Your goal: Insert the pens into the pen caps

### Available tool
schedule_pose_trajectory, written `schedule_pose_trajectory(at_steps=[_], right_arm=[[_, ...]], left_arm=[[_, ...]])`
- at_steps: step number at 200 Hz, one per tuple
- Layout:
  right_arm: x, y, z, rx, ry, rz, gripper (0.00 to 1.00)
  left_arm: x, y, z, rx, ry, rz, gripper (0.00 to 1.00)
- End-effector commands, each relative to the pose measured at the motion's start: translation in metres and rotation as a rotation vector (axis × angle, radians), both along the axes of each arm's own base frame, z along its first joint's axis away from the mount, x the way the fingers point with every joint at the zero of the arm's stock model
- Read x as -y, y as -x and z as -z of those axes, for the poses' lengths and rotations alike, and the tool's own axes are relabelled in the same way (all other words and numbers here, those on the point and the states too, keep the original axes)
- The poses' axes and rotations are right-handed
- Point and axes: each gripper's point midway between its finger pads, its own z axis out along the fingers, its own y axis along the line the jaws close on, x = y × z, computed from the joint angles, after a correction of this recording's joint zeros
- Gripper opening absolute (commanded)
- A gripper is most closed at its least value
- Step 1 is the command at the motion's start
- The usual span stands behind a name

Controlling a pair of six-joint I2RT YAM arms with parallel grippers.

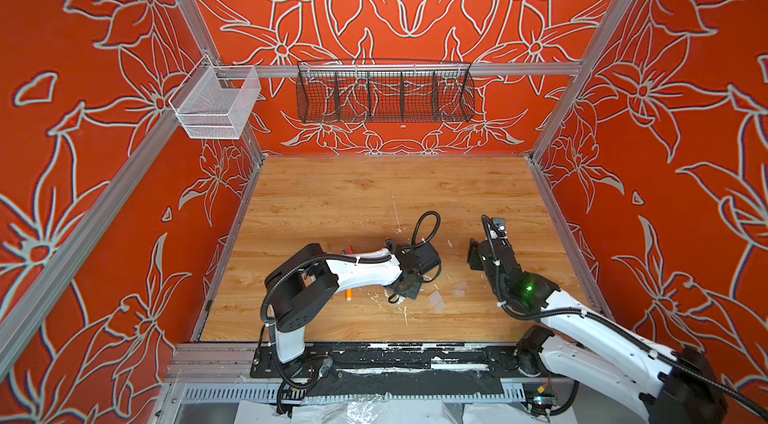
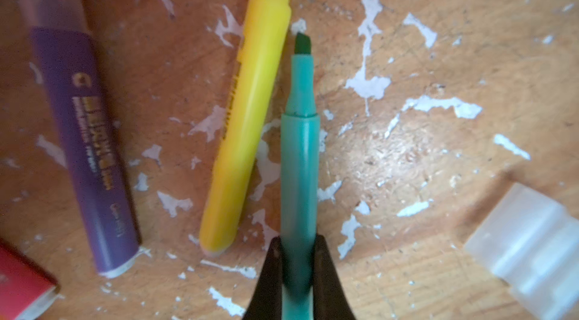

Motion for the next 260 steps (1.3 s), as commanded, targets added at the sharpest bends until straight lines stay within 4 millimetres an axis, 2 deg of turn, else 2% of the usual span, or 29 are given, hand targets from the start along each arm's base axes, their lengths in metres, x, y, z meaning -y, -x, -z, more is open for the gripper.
schedule_pose_trajectory(at_steps=[1, 31, 66, 107, 143, 174, 220, 246, 260], right_arm=[[-0.024, 0.014, -0.015, -0.040, -0.204, -0.088, 0.65], [-0.056, 0.033, -0.024, -0.035, -0.422, -0.222, 0.65], [-0.093, 0.049, -0.033, -0.012, -0.575, -0.342, 0.65], [-0.123, 0.055, -0.049, 0.007, -0.670, -0.426, 0.64], [-0.131, 0.051, -0.047, 0.005, -0.736, -0.411, 0.57], [-0.138, 0.050, -0.051, 0.013, -0.766, -0.433, 0.57], [-0.150, 0.043, -0.045, -0.018, -0.755, -0.434, 0.56], [-0.151, 0.035, -0.034, -0.031, -0.724, -0.397, 0.56], [-0.153, 0.033, -0.032, -0.034, -0.730, -0.394, 0.53]], left_arm=[[0.004, -0.011, -0.052, 0.116, 0.101, 0.033, 0.00], [0.010, -0.014, -0.100, 0.239, 0.251, 0.074, 0.00], [0.012, -0.021, -0.127, 0.339, 0.335, 0.078, 0.00], [0.021, -0.020, -0.130, 0.332, 0.359, 0.111, 0.00], [0.027, -0.014, -0.125, 0.308, 0.392, 0.144, 0.00], [0.028, -0.010, -0.119, 0.294, 0.403, 0.154, 0.00], [0.041, -0.002, -0.123, 0.285, 0.447, 0.206, 0.00], [0.040, 0.002, -0.125, 0.290, 0.457, 0.219, 0.00], [0.040, 0.004, -0.124, 0.288, 0.463, 0.225, 0.00]])
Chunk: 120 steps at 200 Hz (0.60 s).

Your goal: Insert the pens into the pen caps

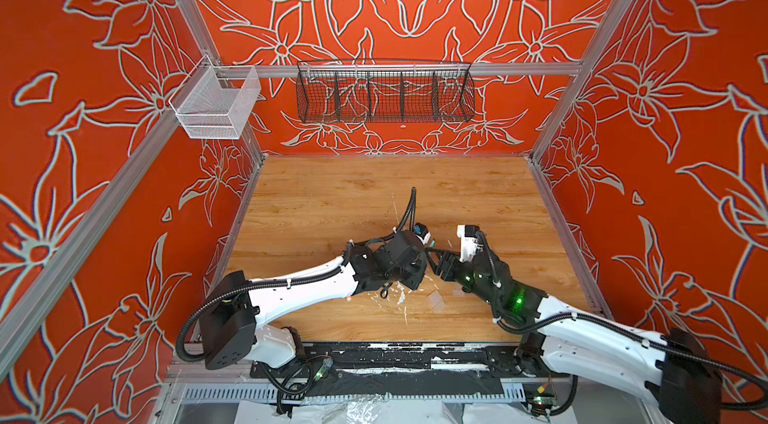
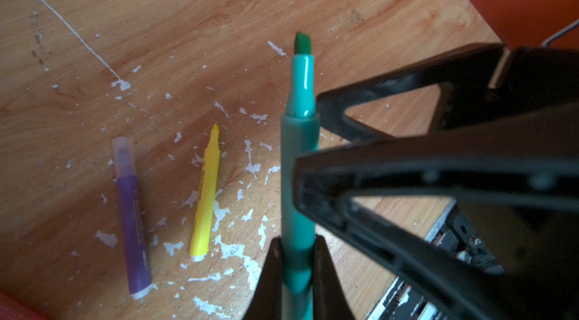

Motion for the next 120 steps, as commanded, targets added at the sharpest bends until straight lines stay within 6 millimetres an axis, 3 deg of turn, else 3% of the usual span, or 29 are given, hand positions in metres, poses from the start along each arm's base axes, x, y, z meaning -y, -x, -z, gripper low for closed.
schedule_pose_trajectory(at_steps=[1, 89, 120], right_arm=[[-0.008, -0.007, -0.017, 0.021, -0.061, 0.016, 0.52], [-0.029, -0.014, -0.014, -0.004, -0.077, -0.022, 0.10], [-0.035, -0.013, -0.014, -0.017, -0.109, -0.039, 0.04]], left_arm=[[0.003, 0.006, -0.005, 0.013, 0.025, 0.033, 0.00], [-0.003, 0.009, 0.002, 0.015, -0.004, 0.037, 0.00], [-0.006, 0.008, 0.001, 0.025, -0.006, 0.027, 0.03]])
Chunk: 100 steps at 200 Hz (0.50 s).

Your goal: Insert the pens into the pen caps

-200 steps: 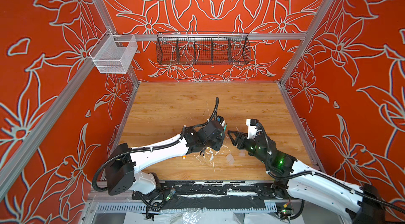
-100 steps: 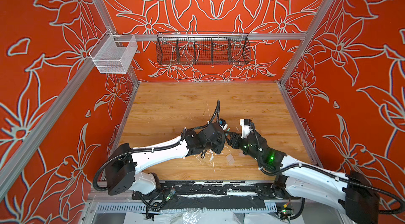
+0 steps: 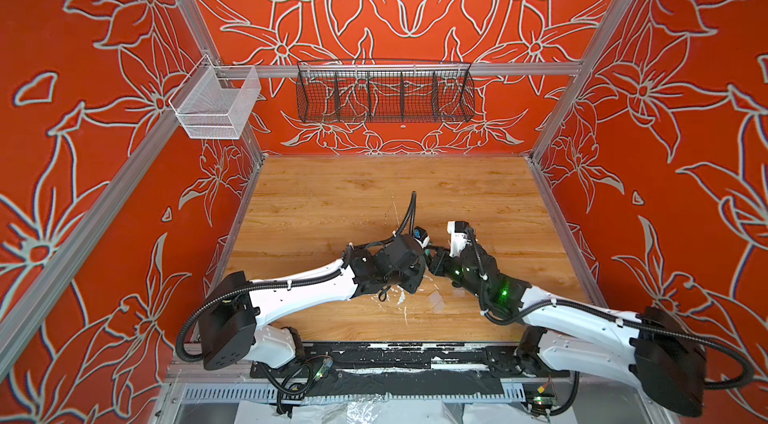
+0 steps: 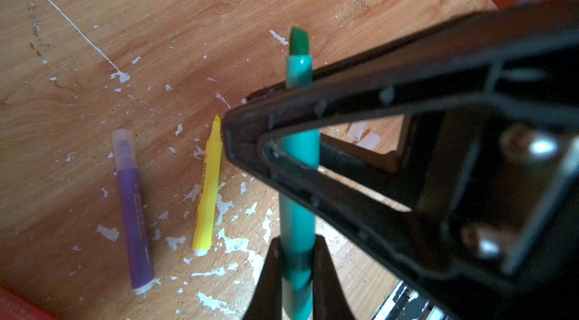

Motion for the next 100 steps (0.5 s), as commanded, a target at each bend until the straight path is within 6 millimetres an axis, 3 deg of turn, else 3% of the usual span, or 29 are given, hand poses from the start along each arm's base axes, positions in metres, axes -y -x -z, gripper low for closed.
schedule_pose_trajectory(at_steps=[1, 49, 100], right_arm=[[-0.012, -0.001, -0.016, 0.009, -0.067, -0.024, 0.04], [-0.013, 0.004, -0.023, 0.018, -0.100, -0.029, 0.02], [-0.008, 0.007, -0.026, 0.028, -0.117, -0.016, 0.02]], left_arm=[[-0.001, 0.002, -0.008, 0.025, 0.018, 0.017, 0.03], [-0.001, -0.001, -0.007, 0.032, 0.009, 0.003, 0.19], [0.000, -0.004, -0.007, 0.041, 0.008, -0.005, 0.21]])
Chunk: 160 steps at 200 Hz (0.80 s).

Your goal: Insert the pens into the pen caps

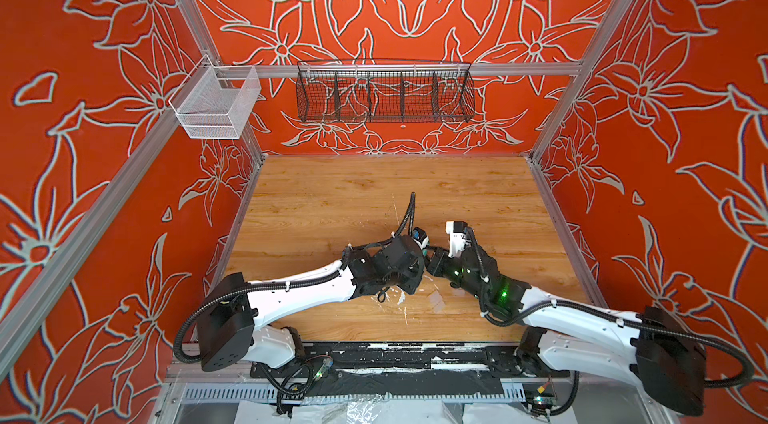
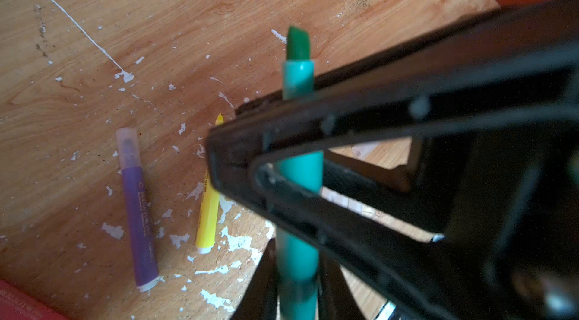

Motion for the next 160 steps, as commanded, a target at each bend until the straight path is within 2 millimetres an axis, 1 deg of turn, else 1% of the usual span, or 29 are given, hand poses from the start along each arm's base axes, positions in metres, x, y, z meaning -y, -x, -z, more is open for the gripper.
schedule_pose_trajectory(at_steps=[1, 21, 49, 78, 96, 116, 142, 160], right_arm=[[0.000, 0.001, -0.011, 0.013, -0.054, 0.008, 0.02], [0.001, 0.001, -0.010, 0.011, -0.055, 0.013, 0.02], [0.001, 0.000, -0.004, 0.001, -0.046, 0.020, 0.02], [0.002, -0.001, 0.000, -0.008, -0.042, 0.030, 0.02], [0.002, -0.001, 0.002, -0.017, -0.046, 0.037, 0.01], [0.004, -0.001, 0.007, -0.032, -0.062, 0.051, 0.02], [0.006, -0.001, 0.010, -0.044, -0.081, 0.062, 0.00], [0.008, 0.000, 0.010, -0.044, -0.085, 0.068, 0.00]], left_arm=[[0.002, -0.003, -0.006, 0.026, 0.013, 0.001, 0.21], [0.003, -0.003, -0.007, 0.028, 0.015, 0.004, 0.20], [0.002, -0.002, -0.009, 0.033, 0.022, 0.002, 0.13], [0.002, -0.002, -0.013, 0.039, 0.034, 0.005, 0.14], [0.003, -0.002, -0.013, 0.044, 0.040, 0.004, 0.21], [0.006, -0.003, -0.016, 0.052, 0.058, 0.011, 0.21], [0.012, -0.005, -0.020, 0.061, 0.075, 0.022, 0.21], [0.013, -0.005, -0.019, 0.060, 0.074, 0.026, 0.17]])
